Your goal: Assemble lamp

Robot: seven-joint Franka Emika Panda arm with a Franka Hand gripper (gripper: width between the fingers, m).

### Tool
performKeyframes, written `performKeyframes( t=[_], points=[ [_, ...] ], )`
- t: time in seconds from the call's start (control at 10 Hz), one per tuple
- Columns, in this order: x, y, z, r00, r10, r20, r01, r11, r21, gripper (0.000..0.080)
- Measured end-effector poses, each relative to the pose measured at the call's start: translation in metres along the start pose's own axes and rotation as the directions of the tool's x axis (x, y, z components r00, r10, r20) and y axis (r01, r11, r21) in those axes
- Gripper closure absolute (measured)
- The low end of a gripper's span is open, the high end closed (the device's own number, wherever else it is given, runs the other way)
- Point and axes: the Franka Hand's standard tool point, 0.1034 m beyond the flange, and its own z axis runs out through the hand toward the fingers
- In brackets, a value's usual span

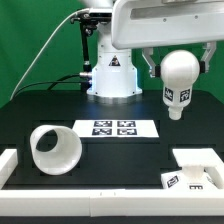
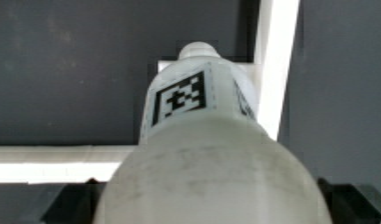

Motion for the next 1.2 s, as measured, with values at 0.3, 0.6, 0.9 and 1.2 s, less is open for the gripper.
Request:
performKeyframes(
  t=[0.3,0.6,0.9,1.2],
  points=[
    [0.03,-0.003,0.005,0.96,-0.023,-0.278,0.018,1.0,-0.02,0.0223],
    [0.032,-0.005,0.009,0.947,-0.029,-0.32,0.023,0.999,-0.024,0.0223],
    [0.03,-0.017,0.019,0.953,-0.112,-0.282,0.1,0.993,-0.057,0.0223],
    [0.033,-0.008,0.026,0.951,-0.141,-0.276,0.124,0.989,-0.076,0.0223]
  ],
)
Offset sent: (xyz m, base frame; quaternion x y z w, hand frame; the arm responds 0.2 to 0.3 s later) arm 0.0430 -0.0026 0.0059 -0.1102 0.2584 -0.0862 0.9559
